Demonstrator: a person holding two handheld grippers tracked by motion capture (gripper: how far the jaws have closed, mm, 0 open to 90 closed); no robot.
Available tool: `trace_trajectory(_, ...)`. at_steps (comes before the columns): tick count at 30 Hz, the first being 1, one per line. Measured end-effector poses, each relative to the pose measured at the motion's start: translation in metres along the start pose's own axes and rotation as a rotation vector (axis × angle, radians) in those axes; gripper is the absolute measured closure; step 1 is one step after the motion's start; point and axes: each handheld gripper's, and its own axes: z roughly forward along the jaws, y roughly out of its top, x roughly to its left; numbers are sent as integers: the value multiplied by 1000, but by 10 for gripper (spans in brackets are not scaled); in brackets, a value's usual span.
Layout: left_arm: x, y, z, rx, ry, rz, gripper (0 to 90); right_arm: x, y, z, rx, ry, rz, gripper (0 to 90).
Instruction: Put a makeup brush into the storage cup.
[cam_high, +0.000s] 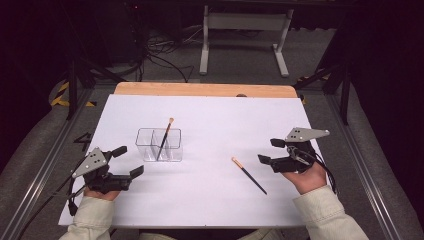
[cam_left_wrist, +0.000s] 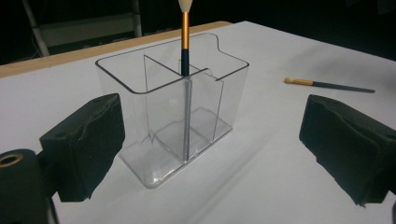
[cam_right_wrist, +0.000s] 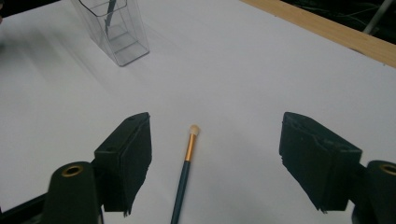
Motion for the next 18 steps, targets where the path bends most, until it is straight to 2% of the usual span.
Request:
trace_trajectory(5,1,-2,1,-2,-14,-6,70,0,7,2,52,-8,0,272)
trace_trajectory(14,5,-3,1,-14,-11,-30,70,1,17,9,137,-10,2,308)
trace_trajectory(18,4,-3,0,-12,-11,-27,70,2,22,14,199,1,8,330)
